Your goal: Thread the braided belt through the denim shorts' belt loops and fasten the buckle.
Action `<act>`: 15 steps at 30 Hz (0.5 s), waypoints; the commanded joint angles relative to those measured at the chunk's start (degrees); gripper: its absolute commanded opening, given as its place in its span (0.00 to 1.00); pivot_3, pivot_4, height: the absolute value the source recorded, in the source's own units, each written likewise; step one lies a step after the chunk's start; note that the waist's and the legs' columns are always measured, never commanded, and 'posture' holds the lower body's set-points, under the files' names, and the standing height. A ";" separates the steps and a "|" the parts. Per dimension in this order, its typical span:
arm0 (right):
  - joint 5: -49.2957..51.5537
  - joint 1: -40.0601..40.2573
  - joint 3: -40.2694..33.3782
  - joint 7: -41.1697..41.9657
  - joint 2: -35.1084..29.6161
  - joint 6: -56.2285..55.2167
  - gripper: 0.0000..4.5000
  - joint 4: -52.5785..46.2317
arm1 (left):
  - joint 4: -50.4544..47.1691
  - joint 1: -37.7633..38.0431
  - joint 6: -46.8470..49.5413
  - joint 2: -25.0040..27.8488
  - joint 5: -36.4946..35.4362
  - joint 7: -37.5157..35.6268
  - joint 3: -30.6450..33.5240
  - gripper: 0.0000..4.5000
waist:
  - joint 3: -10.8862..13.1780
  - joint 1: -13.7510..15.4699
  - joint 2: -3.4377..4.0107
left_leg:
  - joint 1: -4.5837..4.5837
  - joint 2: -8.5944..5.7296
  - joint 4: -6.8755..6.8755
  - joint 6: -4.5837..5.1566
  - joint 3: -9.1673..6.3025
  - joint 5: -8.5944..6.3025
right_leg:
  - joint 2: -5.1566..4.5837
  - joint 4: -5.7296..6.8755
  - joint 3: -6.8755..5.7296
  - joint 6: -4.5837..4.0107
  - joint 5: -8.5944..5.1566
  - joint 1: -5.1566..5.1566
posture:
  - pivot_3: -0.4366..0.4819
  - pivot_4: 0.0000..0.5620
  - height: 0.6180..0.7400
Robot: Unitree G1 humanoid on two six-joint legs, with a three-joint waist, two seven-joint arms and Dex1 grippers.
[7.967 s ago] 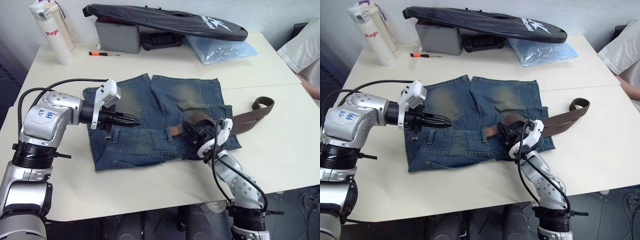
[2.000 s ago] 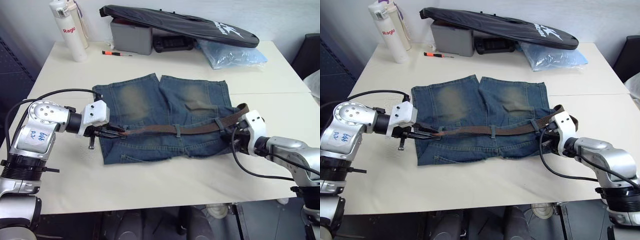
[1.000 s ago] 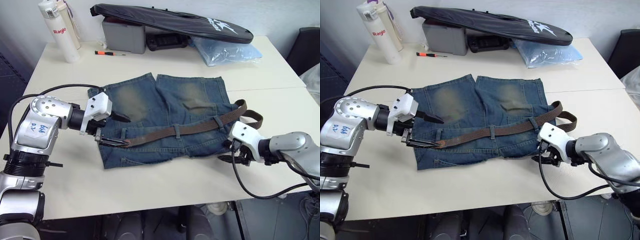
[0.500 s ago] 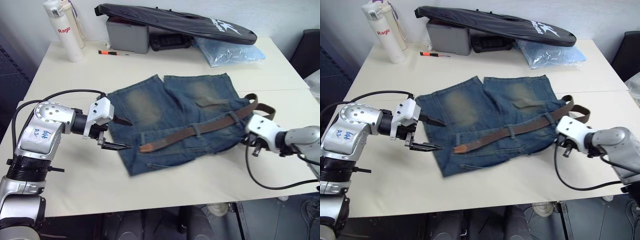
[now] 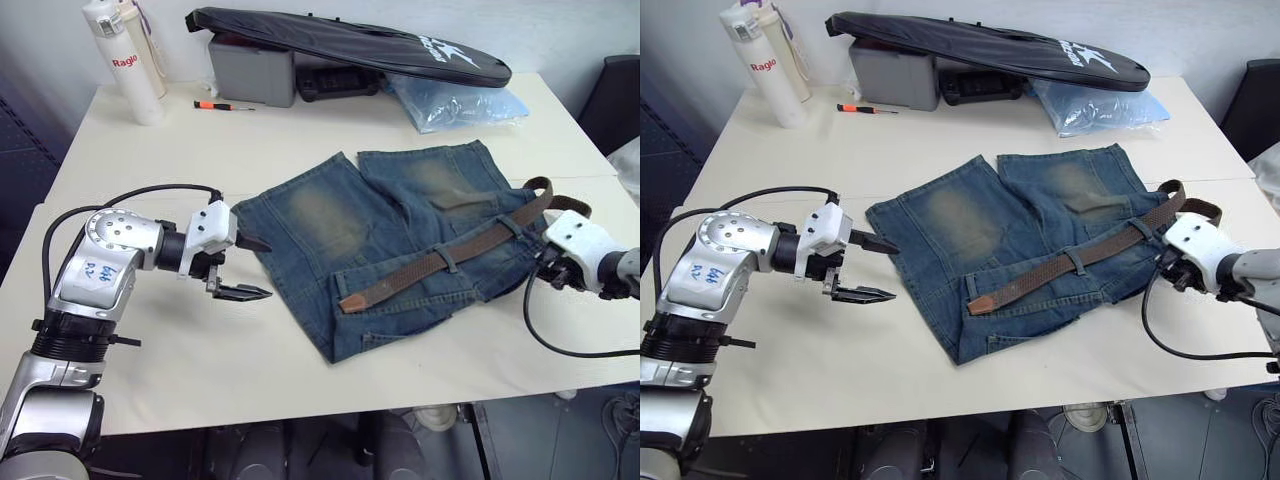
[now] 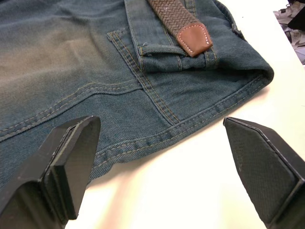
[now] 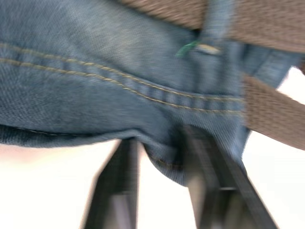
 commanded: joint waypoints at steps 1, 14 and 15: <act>7.39 0.06 -9.42 3.16 -2.23 10.38 0.81 -8.51 | 0.10 -1.33 -1.24 -0.50 0.14 -0.20 -0.11 1.00 | 0.00 -0.07 0.00 | 0.00 0.00 0.00 0.00 0.00 0.00 | 0.00 0.00 0.00 0.00 0.00 0.00 | 0.48 0.27 1.00; 46.02 9.67 -40.26 -0.64 18.85 60.85 1.00 -47.71 | 4.55 -4.14 -3.72 -5.18 0.77 -2.11 -2.87 1.00 | -0.01 0.39 -0.02 | -0.02 0.01 0.05 0.01 -0.09 -0.01 | 0.00 0.03 0.00 -0.02 0.02 0.03 | 0.48 0.27 1.00; 46.93 10.24 -41.10 -5.12 23.78 60.93 1.00 -50.45 | 4.78 -4.22 -3.90 -5.57 0.81 -2.08 -3.04 1.00 | -0.02 0.34 -0.04 | -0.01 0.01 0.06 0.01 -0.09 -0.01 | 0.00 0.05 0.01 -0.02 0.02 0.03 | 0.48 0.27 1.00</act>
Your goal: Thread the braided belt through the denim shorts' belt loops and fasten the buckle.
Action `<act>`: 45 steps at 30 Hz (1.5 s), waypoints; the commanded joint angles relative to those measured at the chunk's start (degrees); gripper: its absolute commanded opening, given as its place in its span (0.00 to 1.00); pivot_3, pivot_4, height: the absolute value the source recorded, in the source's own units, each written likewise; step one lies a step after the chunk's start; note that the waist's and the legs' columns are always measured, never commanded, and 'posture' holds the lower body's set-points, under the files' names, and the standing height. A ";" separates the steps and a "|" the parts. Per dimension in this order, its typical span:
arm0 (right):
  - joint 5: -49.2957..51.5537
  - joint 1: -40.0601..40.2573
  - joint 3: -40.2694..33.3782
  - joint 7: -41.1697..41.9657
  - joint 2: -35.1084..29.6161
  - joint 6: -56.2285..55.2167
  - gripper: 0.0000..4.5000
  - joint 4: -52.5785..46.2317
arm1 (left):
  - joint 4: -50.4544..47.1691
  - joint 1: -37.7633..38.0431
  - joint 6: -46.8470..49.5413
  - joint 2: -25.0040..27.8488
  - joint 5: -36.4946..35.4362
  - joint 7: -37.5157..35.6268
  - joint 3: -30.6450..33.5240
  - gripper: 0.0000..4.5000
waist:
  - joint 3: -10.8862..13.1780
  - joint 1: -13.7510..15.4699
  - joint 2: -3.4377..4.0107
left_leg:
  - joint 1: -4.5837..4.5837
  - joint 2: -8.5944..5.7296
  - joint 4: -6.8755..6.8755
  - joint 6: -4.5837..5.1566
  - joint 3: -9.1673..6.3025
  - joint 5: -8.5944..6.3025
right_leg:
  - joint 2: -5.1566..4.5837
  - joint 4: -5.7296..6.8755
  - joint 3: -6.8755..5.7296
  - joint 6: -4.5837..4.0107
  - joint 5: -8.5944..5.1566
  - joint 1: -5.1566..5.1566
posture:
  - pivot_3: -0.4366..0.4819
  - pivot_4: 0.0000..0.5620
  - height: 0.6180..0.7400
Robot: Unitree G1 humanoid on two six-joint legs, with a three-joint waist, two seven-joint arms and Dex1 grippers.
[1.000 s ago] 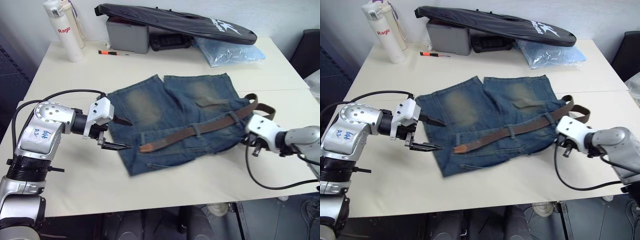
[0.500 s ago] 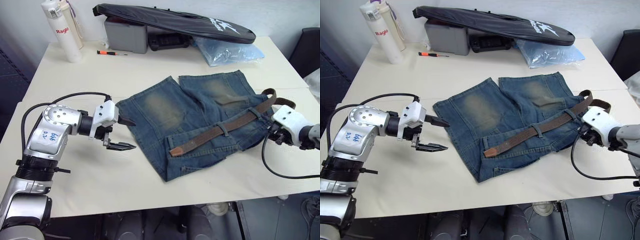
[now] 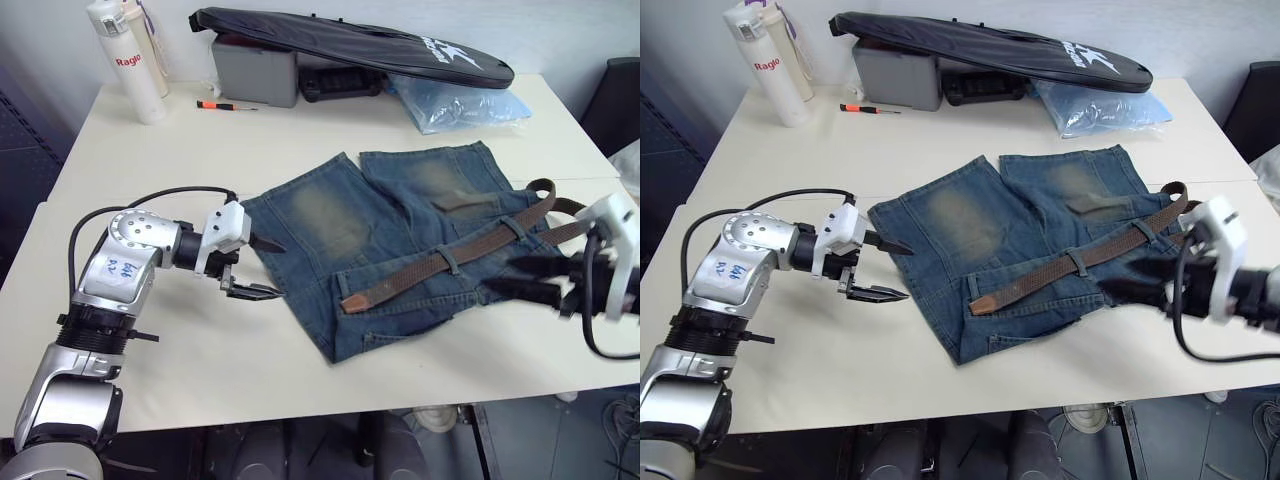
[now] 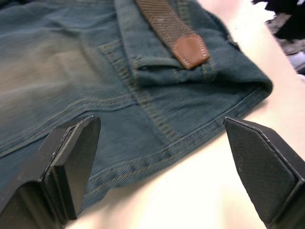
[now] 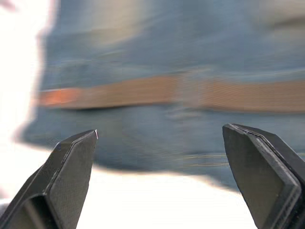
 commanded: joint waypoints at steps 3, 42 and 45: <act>13.58 4.23 -5.27 -18.85 15.61 2.76 1.00 -9.18 | -0.03 -1.31 -1.48 -0.96 0.27 -0.38 -0.15 1.00 | -0.03 -0.18 -0.05 | 0.01 0.00 -0.03 -0.01 -0.01 0.00 | 0.00 0.01 -0.01 -0.01 0.00 -0.01 | 0.48 0.27 1.00; 63.78 5.81 29.53 -83.58 26.55 -45.84 1.00 11.69 | -9.25 5.26 2.45 4.66 -1.12 3.86 3.71 1.00 | -0.06 -0.60 0.02 | 0.08 0.06 -0.11 0.02 0.09 -0.01 | 0.01 0.03 0.02 -0.04 -0.02 -0.05 | 0.48 0.27 1.00; 63.78 5.26 29.79 -83.49 26.68 -45.98 1.00 12.66 | -9.27 5.14 2.52 4.73 -1.03 4.04 3.76 1.00 | -0.06 -0.52 0.02 | 0.06 0.06 -0.11 0.02 0.09 -0.01 | 0.01 0.02 0.01 -0.04 -0.02 -0.05 | 0.48 0.27 1.00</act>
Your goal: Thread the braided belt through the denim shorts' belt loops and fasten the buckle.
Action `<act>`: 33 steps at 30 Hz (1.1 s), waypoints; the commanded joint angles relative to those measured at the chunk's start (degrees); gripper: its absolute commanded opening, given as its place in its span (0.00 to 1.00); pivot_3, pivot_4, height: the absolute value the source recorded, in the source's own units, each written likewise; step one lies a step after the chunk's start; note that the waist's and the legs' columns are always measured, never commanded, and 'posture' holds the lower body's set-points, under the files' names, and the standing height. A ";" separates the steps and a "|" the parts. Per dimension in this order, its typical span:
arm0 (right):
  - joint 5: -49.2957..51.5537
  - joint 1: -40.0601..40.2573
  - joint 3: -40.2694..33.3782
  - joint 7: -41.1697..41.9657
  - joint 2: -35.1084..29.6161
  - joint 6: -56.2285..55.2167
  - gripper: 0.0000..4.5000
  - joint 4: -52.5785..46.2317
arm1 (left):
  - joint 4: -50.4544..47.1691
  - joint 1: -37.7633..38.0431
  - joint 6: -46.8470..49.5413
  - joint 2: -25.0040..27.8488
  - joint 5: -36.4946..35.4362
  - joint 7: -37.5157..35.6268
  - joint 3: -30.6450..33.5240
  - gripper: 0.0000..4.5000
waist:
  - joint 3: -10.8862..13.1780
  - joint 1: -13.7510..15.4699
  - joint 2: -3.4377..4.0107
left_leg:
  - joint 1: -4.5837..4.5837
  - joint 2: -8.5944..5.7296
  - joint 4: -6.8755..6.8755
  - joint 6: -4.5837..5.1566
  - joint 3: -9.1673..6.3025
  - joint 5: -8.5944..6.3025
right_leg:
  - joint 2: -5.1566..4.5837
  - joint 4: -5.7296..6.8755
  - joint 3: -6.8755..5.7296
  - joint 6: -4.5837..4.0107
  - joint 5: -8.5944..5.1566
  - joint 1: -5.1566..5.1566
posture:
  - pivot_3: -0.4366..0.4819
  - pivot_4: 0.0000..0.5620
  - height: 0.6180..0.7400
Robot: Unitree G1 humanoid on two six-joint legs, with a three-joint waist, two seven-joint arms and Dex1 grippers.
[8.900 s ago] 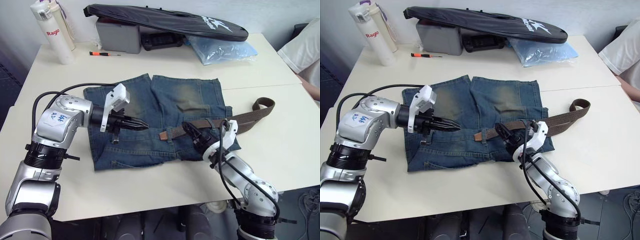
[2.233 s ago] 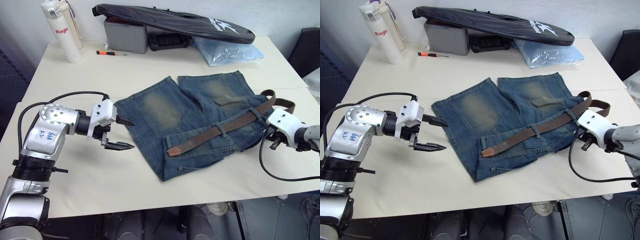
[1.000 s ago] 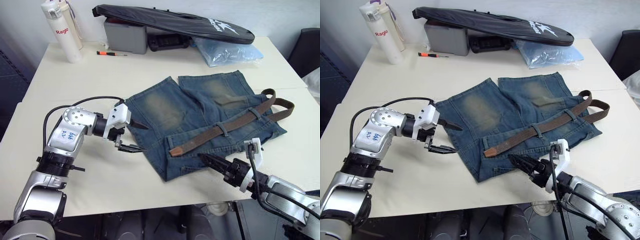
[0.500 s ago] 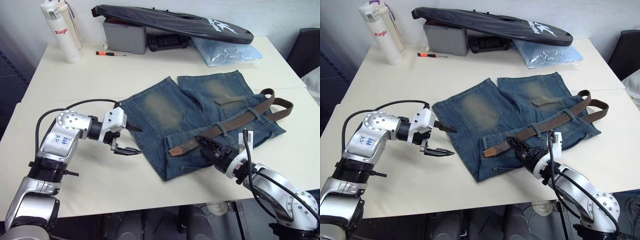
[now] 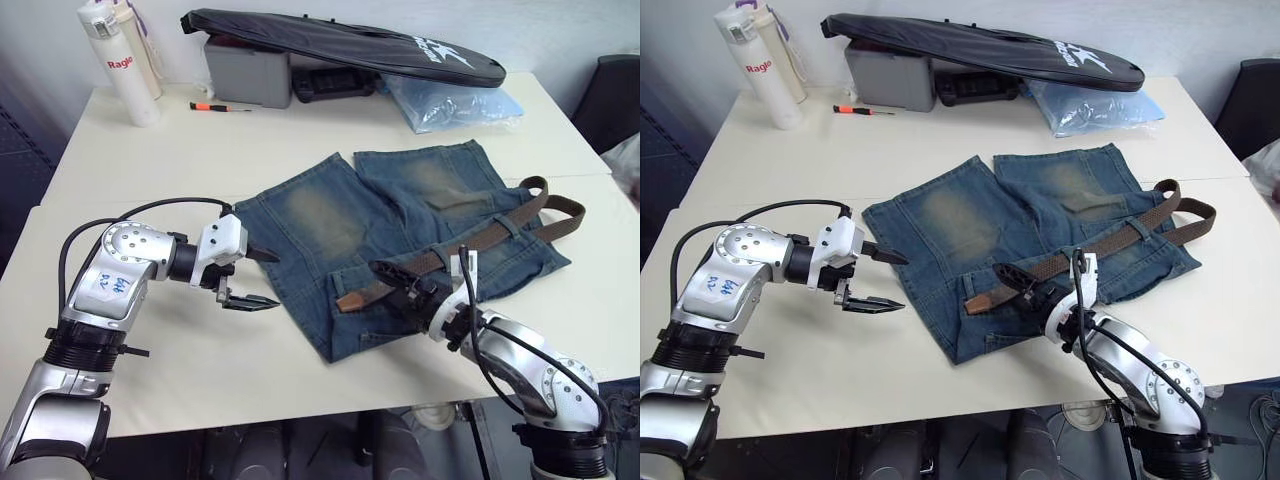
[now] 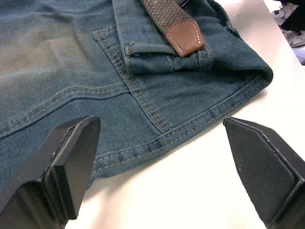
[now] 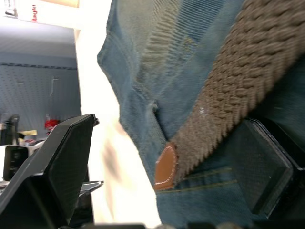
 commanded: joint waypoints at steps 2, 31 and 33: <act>1.20 -0.87 0.53 0.91 -0.05 -1.11 1.00 1.59 | -2.45 -0.28 0.24 0.89 -0.84 0.36 1.67 1.00 | 0.00 0.03 0.00 | 0.01 0.00 0.01 0.00 0.00 0.00 | 0.00 0.01 0.00 0.00 0.00 0.00 | 0.48 0.27 1.00; -31.64 -5.36 3.39 17.89 2.89 -6.86 0.01 2.23 | -1.54 -2.51 0.52 1.16 0.03 -0.62 0.62 1.00 | 0.01 -0.05 0.02 | -0.01 0.00 0.00 0.00 0.01 0.00 | 0.00 0.01 0.00 0.00 0.00 -0.03 | 0.48 0.27 1.00; -34.89 -5.89 3.47 19.71 4.00 -7.63 0.01 3.01 | -1.65 -2.48 0.65 1.19 -0.01 -0.73 0.53 1.00 | 0.01 -0.14 0.02 | -0.02 0.00 0.00 0.00 0.02 0.00 | 0.00 0.01 0.00 0.00 0.00 -0.03 | 0.48 0.27 1.00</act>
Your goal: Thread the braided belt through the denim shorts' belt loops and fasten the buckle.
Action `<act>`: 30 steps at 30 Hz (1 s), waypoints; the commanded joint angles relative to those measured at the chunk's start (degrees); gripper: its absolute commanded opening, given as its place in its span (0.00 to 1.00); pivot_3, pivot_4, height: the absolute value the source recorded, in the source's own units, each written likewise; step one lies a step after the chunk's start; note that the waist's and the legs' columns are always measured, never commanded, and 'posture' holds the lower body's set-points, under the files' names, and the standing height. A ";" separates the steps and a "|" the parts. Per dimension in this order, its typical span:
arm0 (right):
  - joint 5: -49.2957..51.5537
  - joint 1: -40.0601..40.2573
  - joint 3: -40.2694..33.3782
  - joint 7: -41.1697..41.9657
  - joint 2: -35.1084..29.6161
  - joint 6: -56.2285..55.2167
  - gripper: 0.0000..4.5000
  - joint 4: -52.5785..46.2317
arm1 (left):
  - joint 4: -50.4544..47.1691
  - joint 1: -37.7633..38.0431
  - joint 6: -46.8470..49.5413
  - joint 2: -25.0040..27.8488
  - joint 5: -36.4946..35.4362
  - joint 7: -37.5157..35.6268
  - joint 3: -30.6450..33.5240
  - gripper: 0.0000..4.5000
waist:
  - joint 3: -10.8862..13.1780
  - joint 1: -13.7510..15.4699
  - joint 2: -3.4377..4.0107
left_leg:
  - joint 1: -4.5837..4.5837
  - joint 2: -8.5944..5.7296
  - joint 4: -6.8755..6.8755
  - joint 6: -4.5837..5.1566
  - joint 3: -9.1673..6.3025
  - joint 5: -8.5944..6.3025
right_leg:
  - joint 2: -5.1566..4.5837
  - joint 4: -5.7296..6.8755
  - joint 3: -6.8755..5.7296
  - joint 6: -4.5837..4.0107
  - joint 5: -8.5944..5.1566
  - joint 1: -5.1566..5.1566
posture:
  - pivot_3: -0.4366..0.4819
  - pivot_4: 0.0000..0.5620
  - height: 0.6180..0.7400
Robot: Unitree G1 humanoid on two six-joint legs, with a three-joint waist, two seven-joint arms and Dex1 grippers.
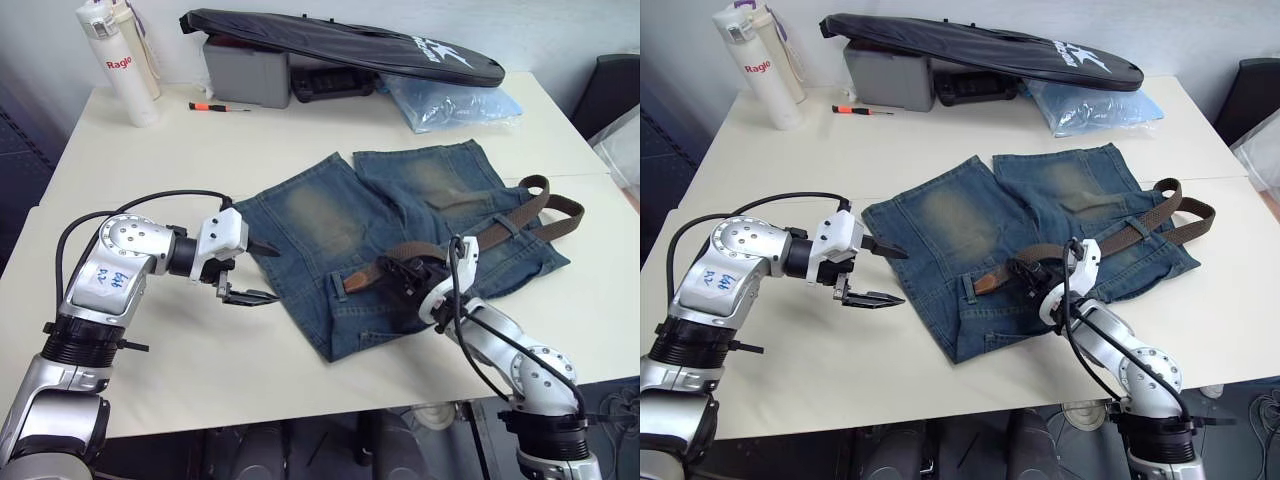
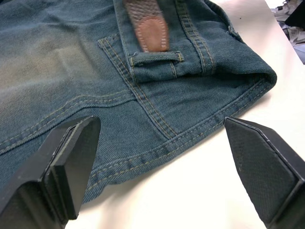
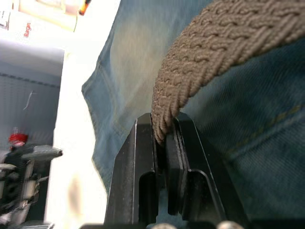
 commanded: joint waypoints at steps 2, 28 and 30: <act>-7.88 -1.89 -0.36 4.97 2.36 -2.57 0.01 0.28 | -1.04 -0.96 0.15 0.89 -0.19 -0.49 0.52 1.00 | 0.00 -0.13 0.00 | 0.00 0.00 0.00 0.00 0.00 0.00 | 0.00 0.01 0.00 0.00 0.00 0.00 | 0.48 0.27 1.00; -17.43 -4.35 3.91 12.23 20.57 5.65 0.01 8.67 | -5.03 0.76 4.65 4.32 -1.25 -2.60 0.53 1.00 | -0.07 -3.79 -0.11 | 0.24 0.12 -0.24 -0.11 0.07 0.06 | 0.09 0.12 -0.03 -0.11 -0.06 0.01 | 0.48 0.27 1.00; -15.44 -4.37 2.88 12.15 22.43 7.23 0.01 9.36 | -5.22 0.56 4.97 4.34 -1.25 -2.69 0.26 1.00 | -0.08 -4.09 -0.12 | 0.28 0.16 -0.29 -0.14 0.07 0.08 | 0.12 0.15 -0.03 -0.15 -0.09 0.00 | 0.48 0.27 1.00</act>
